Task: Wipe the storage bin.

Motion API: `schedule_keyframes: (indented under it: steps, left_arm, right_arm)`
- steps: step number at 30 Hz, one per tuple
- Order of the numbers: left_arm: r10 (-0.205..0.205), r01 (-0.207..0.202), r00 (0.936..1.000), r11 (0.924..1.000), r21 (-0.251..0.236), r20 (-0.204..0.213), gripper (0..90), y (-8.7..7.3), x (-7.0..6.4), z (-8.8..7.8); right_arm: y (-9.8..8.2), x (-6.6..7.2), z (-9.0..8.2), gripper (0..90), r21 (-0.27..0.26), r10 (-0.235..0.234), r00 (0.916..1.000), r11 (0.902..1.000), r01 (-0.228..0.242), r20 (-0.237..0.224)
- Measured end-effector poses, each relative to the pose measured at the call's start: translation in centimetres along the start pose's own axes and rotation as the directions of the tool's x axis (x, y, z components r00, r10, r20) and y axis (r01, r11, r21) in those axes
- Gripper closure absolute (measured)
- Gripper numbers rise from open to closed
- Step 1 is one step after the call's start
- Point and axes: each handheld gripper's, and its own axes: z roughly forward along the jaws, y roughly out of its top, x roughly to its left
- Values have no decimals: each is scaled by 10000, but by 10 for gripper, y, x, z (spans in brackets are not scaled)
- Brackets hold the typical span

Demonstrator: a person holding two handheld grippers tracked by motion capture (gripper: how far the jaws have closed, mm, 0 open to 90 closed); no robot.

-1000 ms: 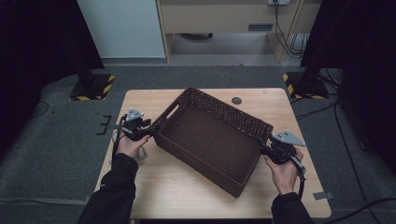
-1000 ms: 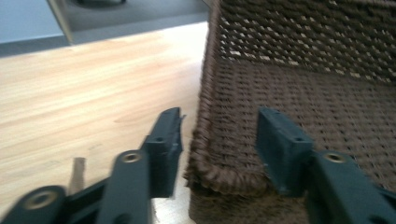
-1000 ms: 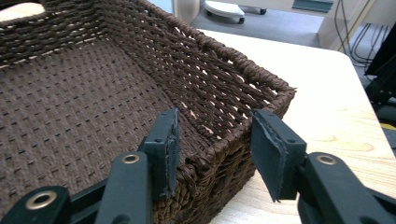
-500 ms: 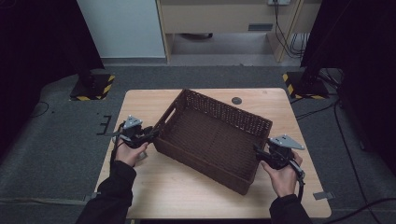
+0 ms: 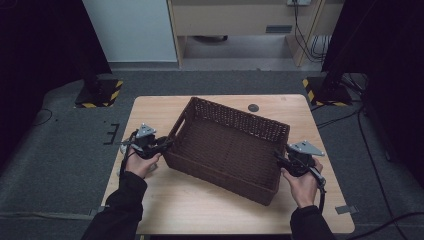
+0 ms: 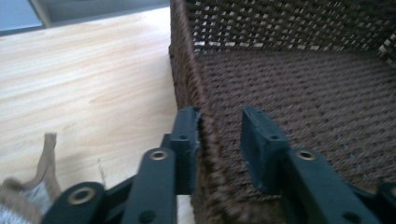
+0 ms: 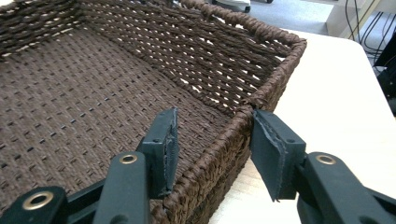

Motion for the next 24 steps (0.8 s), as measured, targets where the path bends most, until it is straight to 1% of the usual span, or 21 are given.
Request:
schedule_keyframes:
  steps: [1,2,4,5,7,9,11,12,13,14,15,16,18,19,20,22,24]
  left_arm:
    - [-34,34,10000,10000,89,-9,680,-2,-1,0]
    - [-62,62,10000,10000,73,-45,699,-4,-2,-1]
    - [-323,323,9995,9995,-41,52,701,-8,-3,-4]
    - [-401,402,9992,9992,-86,70,701,-10,-5,-5]
    - [-354,354,9994,9994,-34,32,698,-12,-10,-9]
    - [-332,332,9994,9995,-4,-28,694,-15,-16,-13]
    - [-338,338,9994,9994,0,-45,687,-18,-21,-17]
    - [-338,338,9994,9994,0,-45,682,-18,-21,-17]
    - [-310,311,9995,9995,34,-45,678,-21,-24,-21]
    - [-310,311,9995,9995,34,-45,672,-21,-24,-21]
    - [-228,229,9997,9997,-52,67,660,-21,-23,-23]
    - [-88,88,9999,9999,-73,52,635,-21,-22,-23]
    - [-19,20,10000,9997,-252,49,580,-18,-20,-24]
    - [-19,20,10000,9997,-252,49,579,-18,-20,-24]
    - [17,-12,9999,9992,-406,125,576,-14,-18,-23]
    - [42,-35,9999,9990,-440,149,576,-12,-16,-20]
    - [43,-39,9999,9994,-343,124,587,-12,-16,-18]
  right_arm:
    - [0,0,1,529,8,20,10000,10000,-20,25]
    - [1,0,1,527,22,-12,10000,10000,12,38]
    - [2,0,-1,506,26,-18,10000,10000,18,20]
    - [2,-1,-2,488,26,15,10000,10000,-15,-59]
    - [3,-1,-7,473,-121,218,9995,9997,-221,-243]
    - [3,0,-12,470,-171,184,9993,9997,-190,-338]
    - [1,2,-15,473,-77,191,9986,9998,-195,-497]
    - [0,3,-16,493,28,168,9984,9999,-167,-546]
    - [-1,4,-16,503,110,3,9989,9999,3,-479]
    - [-2,3,-15,515,178,-20,9989,9998,29,-465]
    - [-3,2,-15,530,246,9,9989,9997,2,-470]
    - [-4,2,-14,554,337,25,9991,9994,-11,-430]
    - [-6,0,-10,598,507,-46,9991,9987,68,-425]
    - [-6,0,-10,598,507,-46,9991,9987,68,-425]
    - [-5,0,-8,628,597,-93,9992,9981,116,-385]
    - [-3,-1,-6,642,660,-294,9990,9973,315,-323]
    - [-2,-5,-3,654,567,-271,9990,9980,291,-357]
